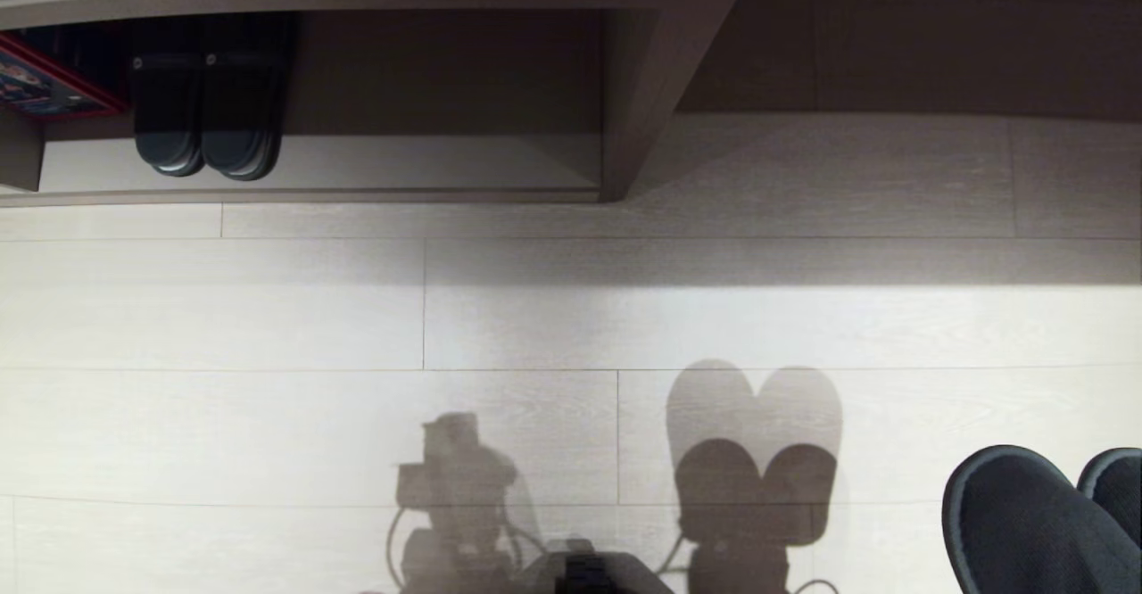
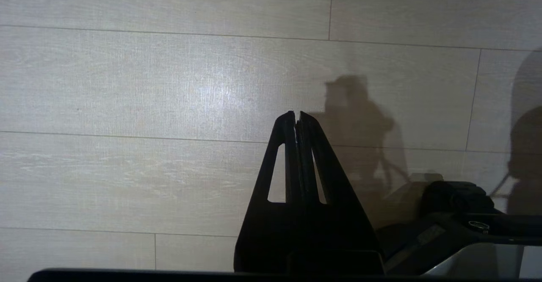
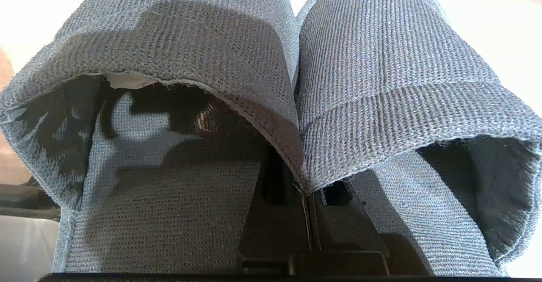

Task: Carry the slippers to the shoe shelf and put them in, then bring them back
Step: Place the slippers on the floor

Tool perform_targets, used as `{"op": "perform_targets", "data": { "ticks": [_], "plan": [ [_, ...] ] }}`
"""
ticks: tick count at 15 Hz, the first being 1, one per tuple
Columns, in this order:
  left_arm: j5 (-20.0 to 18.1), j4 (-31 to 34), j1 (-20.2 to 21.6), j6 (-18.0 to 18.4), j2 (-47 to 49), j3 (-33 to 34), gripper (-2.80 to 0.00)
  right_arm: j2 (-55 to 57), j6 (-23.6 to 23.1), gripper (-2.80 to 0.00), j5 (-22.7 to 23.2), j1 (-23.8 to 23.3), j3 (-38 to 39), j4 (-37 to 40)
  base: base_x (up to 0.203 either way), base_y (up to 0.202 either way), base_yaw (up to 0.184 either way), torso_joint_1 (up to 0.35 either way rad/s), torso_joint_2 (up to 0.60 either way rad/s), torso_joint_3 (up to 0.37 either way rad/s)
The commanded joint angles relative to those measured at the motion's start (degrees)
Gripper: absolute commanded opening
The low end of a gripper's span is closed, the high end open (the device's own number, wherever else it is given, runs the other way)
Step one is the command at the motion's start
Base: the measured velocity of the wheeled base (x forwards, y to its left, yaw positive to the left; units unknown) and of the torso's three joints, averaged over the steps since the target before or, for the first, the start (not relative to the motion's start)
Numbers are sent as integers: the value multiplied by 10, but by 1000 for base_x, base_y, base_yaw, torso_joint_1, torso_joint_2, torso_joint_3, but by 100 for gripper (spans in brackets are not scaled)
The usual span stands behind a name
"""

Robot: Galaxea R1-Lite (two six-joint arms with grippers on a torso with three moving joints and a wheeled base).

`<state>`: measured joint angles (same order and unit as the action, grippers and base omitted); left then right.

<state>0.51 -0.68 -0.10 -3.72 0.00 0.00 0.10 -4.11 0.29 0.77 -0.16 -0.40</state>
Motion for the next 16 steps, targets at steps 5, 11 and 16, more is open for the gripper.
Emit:
{"op": "perform_targets", "data": {
  "ticks": [5, 11, 16],
  "plan": [
    [0, 0, 0, -1, 0, 0, -280, 0, 0, -280, -1, 0, 1, 1, 0, 0, 0, 4, 2, -195],
    [0, 1, 0, -1, 0, 0, -280, 0, -2, -280, 0, 1, 0, 0, 0, 0, 0, 3, 1, -197],
    [0, -1, 0, -4, 0, 0, -280, 0, 3, -280, 0, 0, 0, 0, 0, 0, 0, 2, 3, -195]
  ]
}}
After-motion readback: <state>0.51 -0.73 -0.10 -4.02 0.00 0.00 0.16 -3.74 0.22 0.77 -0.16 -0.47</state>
